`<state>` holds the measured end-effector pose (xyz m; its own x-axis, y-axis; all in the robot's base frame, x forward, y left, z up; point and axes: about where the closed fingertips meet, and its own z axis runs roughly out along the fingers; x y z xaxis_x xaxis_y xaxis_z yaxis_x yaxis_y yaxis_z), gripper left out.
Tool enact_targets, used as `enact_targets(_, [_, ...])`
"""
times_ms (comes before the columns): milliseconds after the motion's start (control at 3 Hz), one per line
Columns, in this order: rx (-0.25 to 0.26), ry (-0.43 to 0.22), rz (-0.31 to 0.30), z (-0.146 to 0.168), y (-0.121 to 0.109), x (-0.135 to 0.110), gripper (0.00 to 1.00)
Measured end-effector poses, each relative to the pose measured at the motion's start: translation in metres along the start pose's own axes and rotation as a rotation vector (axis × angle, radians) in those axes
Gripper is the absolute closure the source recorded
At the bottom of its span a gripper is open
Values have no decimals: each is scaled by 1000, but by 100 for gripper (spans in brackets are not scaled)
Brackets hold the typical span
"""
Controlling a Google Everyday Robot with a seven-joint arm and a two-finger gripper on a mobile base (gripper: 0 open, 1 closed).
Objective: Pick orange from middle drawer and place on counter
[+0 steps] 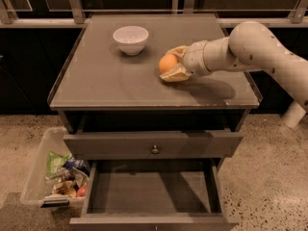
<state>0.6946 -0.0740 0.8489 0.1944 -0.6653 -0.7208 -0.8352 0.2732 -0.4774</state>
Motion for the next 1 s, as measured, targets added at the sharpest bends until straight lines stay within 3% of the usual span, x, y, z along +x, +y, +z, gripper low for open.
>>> enact_targets(333, [0,0,0,0,0,0,13])
enact_targets(667, [0,0,0,0,0,0,0])
enact_targets(1000, [0,0,0,0,0,0,0])
